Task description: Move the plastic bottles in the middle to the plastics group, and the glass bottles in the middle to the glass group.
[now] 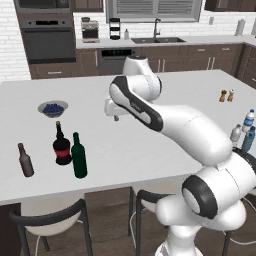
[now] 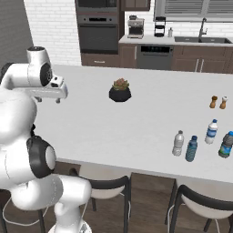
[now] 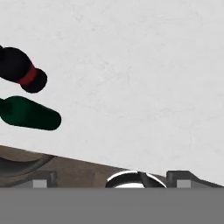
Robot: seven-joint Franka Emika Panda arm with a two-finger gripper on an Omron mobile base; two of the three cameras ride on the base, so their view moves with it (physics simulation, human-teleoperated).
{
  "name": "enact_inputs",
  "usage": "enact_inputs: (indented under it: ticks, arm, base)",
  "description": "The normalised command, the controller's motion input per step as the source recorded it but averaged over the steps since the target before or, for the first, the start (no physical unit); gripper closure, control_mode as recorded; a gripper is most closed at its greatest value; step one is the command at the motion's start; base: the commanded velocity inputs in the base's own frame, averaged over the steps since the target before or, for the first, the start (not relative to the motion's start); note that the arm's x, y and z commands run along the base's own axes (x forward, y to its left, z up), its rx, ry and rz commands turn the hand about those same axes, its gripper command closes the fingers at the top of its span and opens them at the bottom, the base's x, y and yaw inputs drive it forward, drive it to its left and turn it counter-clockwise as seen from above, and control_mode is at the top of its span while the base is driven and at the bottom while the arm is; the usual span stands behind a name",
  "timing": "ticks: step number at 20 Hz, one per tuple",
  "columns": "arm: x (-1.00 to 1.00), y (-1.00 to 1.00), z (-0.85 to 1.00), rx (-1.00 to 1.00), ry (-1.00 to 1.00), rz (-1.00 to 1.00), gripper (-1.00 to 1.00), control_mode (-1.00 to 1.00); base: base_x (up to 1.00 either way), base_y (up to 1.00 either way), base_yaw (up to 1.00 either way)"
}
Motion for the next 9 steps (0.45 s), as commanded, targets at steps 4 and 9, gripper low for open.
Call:
enact_inputs:
  ticks: [4,9]
  arm:
    - [-0.29,-0.94,0.14,0.02,0.0,0.0,-1.0,-1.0]
    - [-0.4,-0.8,0.01,0.0,0.0,0.0,-1.0,-1.0]
  base:
    - [0.0,0.0,0.0]
    - [0.0,0.0,0.0]
